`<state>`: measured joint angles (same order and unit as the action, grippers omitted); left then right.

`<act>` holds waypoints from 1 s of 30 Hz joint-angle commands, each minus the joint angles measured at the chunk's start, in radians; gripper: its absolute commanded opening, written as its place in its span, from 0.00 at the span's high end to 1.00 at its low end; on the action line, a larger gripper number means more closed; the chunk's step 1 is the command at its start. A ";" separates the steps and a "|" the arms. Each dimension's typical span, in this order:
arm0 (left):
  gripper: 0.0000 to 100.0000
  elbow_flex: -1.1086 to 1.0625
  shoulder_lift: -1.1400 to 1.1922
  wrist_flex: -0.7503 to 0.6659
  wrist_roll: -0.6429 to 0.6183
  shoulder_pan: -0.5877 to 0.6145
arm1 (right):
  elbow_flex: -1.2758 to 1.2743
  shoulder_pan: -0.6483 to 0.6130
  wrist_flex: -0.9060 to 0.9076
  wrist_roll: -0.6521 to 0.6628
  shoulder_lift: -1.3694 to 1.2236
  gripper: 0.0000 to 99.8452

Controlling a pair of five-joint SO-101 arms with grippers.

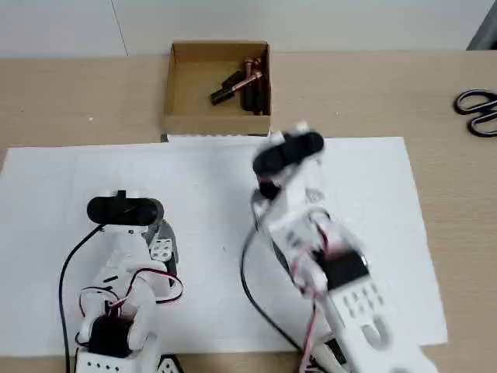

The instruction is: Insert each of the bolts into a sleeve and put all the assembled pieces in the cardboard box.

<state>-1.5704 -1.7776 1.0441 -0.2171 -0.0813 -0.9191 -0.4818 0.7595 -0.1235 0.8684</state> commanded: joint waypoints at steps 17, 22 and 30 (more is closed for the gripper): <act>0.99 -0.050 -0.006 0.002 0.003 -0.002 | 1.261 0.091 0.087 0.130 -1.136 1.00; 0.99 -0.050 -0.006 0.002 0.003 -0.002 | 1.536 0.116 0.087 0.130 -1.349 1.00; 0.99 -0.050 -0.006 0.002 0.002 0.002 | 1.847 0.116 0.033 0.167 -1.643 1.00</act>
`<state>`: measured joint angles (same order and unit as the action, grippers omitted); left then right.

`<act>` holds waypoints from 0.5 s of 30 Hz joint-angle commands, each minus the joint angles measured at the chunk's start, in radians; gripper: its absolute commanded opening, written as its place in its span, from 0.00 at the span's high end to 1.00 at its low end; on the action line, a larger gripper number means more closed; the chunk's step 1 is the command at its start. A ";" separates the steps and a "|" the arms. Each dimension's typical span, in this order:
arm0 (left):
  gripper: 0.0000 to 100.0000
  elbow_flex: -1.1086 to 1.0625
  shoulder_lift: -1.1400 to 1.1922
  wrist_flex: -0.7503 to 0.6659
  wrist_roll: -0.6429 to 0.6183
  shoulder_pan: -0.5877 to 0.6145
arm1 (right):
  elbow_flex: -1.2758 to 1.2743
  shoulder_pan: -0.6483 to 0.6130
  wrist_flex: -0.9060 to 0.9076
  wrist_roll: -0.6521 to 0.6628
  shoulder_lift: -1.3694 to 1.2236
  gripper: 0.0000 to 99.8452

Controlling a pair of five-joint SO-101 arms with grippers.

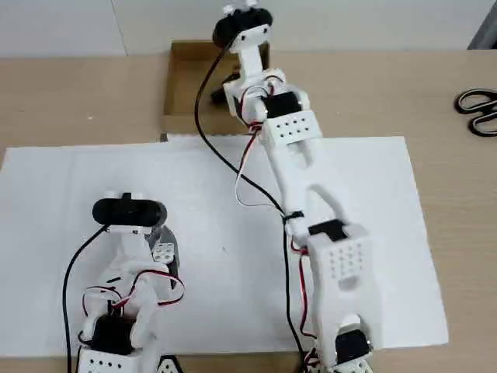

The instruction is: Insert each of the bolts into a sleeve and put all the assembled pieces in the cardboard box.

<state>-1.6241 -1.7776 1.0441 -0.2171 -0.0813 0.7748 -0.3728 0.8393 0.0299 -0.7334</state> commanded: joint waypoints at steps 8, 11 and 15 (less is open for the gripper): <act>0.99 0.004 -0.006 0.002 0.002 0.003 | 0.416 0.007 -0.116 0.020 -0.271 1.00; 0.99 0.004 -0.006 0.002 0.002 0.003 | 0.482 0.007 -0.113 0.020 -0.329 1.00; 0.99 0.004 -0.006 0.002 0.002 0.003 | 0.522 0.007 -0.107 0.035 -0.363 0.99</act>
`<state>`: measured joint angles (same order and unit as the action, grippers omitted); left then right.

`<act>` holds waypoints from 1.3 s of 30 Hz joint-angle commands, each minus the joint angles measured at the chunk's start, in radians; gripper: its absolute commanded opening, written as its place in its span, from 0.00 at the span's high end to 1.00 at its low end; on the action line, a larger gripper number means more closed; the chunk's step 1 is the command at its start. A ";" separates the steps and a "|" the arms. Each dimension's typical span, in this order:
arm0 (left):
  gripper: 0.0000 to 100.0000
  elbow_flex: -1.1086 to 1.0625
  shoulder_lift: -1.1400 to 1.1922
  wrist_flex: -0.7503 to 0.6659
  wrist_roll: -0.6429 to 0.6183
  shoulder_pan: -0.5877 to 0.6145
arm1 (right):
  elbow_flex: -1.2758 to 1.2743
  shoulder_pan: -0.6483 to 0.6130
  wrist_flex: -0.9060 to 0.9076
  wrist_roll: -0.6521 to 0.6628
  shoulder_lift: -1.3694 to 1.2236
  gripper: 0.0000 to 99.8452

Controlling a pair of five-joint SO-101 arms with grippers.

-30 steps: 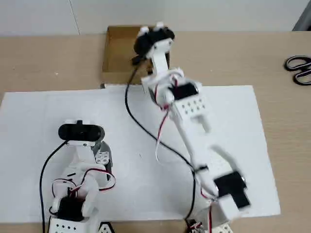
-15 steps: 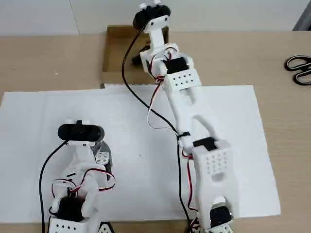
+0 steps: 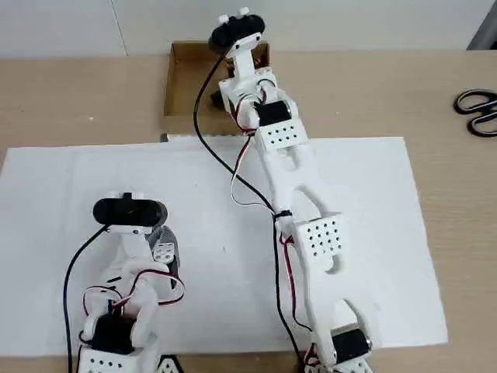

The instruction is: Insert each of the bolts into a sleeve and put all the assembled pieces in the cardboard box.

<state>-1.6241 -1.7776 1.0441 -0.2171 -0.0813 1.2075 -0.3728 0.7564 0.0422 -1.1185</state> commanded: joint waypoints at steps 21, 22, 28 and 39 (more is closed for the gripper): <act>0.99 0.004 -0.006 0.002 0.002 0.003 | 0.405 0.002 0.297 0.080 0.019 0.79; 0.99 0.004 -0.006 0.002 0.002 0.003 | 0.442 0.004 0.329 0.080 0.018 0.79; 0.99 0.002 -0.006 0.002 0.002 0.003 | 0.476 0.021 0.489 0.078 0.064 0.81; 0.99 0.002 -0.006 0.002 0.002 0.005 | 0.474 0.067 0.779 0.028 0.285 1.00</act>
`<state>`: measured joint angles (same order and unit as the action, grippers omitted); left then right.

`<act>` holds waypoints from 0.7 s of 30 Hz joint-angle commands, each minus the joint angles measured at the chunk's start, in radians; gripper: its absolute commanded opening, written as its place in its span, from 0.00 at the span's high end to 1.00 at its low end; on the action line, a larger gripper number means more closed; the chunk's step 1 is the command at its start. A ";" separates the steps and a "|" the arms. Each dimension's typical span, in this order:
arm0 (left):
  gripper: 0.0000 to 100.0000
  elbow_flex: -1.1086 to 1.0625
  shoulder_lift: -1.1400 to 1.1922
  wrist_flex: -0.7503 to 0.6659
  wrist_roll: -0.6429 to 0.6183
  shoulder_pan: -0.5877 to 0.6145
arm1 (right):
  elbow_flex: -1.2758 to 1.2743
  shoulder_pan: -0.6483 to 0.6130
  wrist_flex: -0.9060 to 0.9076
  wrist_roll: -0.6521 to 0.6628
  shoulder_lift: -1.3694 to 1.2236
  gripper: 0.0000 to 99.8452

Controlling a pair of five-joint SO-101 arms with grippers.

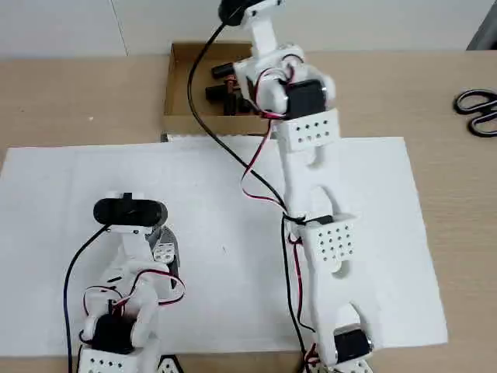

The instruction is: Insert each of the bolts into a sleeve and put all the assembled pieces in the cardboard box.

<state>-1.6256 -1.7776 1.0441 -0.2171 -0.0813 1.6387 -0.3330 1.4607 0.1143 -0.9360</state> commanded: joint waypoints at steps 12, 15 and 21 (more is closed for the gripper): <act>0.99 0.002 -0.006 0.002 0.002 0.005 | -0.037 0.105 0.257 -0.242 0.328 1.00; 0.99 0.002 -0.006 0.002 0.002 0.005 | -0.199 0.105 0.255 -0.247 0.503 1.00; 0.99 0.002 -0.006 0.002 0.005 0.006 | -0.701 0.113 0.237 -0.282 0.906 1.00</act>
<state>-1.6256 -1.7776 1.0441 -0.2171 -0.0813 1.1661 -0.2348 1.7093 -0.1358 -0.2470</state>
